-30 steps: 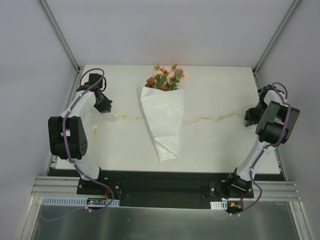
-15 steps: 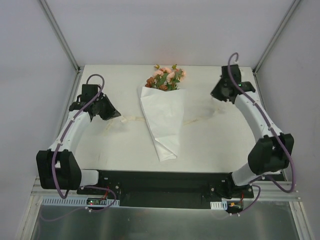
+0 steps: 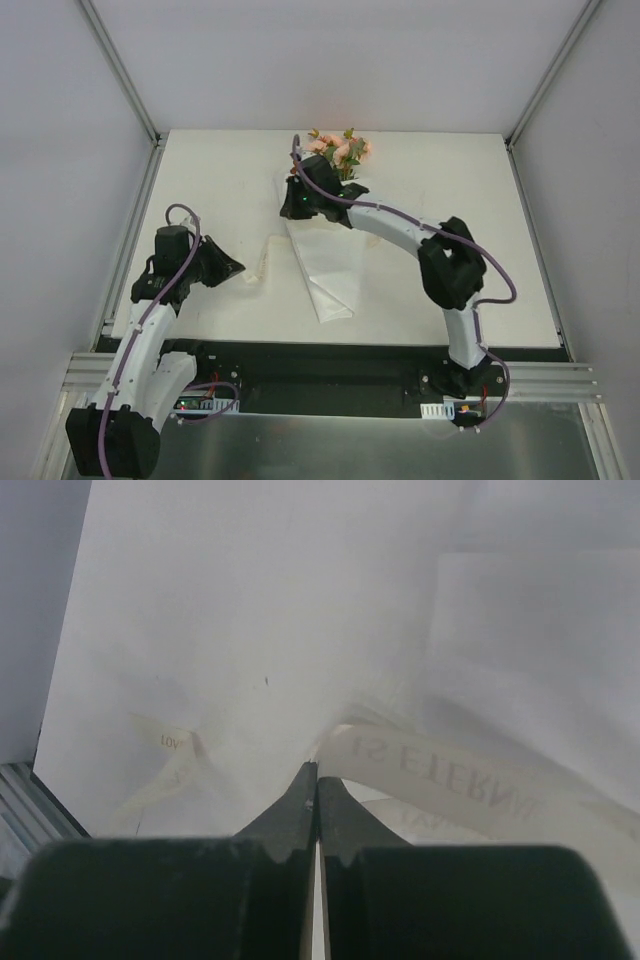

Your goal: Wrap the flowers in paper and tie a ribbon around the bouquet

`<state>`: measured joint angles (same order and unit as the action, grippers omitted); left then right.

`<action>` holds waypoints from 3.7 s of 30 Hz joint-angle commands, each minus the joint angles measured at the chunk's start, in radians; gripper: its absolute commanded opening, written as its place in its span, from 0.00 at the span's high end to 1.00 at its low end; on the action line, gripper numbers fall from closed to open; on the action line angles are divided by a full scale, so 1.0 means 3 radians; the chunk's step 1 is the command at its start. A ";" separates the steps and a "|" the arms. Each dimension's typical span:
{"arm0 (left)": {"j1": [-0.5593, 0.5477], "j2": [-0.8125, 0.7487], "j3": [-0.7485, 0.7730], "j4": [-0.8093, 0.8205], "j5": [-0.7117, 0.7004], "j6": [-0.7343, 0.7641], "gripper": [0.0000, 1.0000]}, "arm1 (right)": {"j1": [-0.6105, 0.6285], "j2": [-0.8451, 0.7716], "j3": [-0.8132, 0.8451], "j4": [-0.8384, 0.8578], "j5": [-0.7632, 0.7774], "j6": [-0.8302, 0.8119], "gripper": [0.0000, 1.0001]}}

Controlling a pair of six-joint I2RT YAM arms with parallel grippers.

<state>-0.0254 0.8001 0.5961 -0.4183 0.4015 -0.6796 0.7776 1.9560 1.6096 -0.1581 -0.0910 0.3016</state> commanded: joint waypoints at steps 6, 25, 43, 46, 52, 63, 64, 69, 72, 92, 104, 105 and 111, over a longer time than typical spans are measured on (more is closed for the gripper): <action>-0.0013 -0.0499 -0.0381 0.0142 0.0752 -0.0153 1.00 | 0.0440 0.1129 0.1271 0.0180 -0.0331 -0.0243 0.99; -0.1176 0.1555 0.1872 0.0142 0.0636 0.0679 1.00 | -0.1057 -0.1394 -0.0701 -0.1068 -0.0720 -0.0801 0.15; -0.1134 0.2693 0.2954 -0.0820 0.0687 0.1350 0.14 | -0.1509 -0.1822 -0.1981 -0.0347 -0.0766 -0.1086 0.16; -0.0597 0.2355 0.2274 -0.0703 0.0396 0.1223 0.12 | -0.1406 -0.1323 -0.1537 -0.0592 -0.0704 -0.1133 0.16; -0.0340 0.2629 0.1981 -0.0646 -0.0448 0.1319 0.13 | -0.1421 -0.0723 -0.0882 -0.1118 -0.0285 -0.1347 0.19; -0.0263 0.3397 0.2456 -0.0723 -0.0791 0.1074 0.13 | -0.1605 -0.0472 -0.0891 -0.1288 -0.0244 -0.1307 0.36; -0.0263 0.3448 0.2472 -0.0728 -0.0781 0.1059 0.14 | -0.1605 -0.0441 -0.0861 -0.1334 -0.0239 -0.1317 0.39; -0.0273 0.3739 0.2523 -0.0728 -0.0710 0.0972 0.25 | -0.1590 -0.0328 -0.0850 -0.1339 -0.0193 -0.1322 0.47; -0.0304 0.3857 0.2594 -0.0717 -0.0822 0.0992 0.35 | -0.1564 -0.0251 -0.0815 -0.1385 -0.0050 -0.1353 0.48; -0.0396 0.3318 0.2488 -0.0600 -0.1287 0.0548 1.00 | -0.1467 -0.0450 -0.0798 -0.1360 0.0728 -0.0643 0.99; -0.0396 0.2114 0.1557 -0.0262 -0.1471 0.0438 1.00 | -0.1927 -0.1391 -0.1842 -0.0031 -0.0423 0.0897 0.99; -0.0396 0.2078 0.1531 -0.0273 -0.1603 0.0526 1.00 | -0.1932 -0.1402 -0.1893 0.0061 -0.0423 0.0917 0.99; -0.0437 0.1761 0.1465 -0.0354 -0.1676 0.1191 1.00 | -0.1927 -0.1315 -0.1792 0.0068 -0.0438 0.0616 0.99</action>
<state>-0.1387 1.4139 1.0462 -0.5163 -0.0376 -0.4709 0.1978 1.5471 1.0302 -0.1932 -0.1974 0.5106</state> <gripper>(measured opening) 0.003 0.015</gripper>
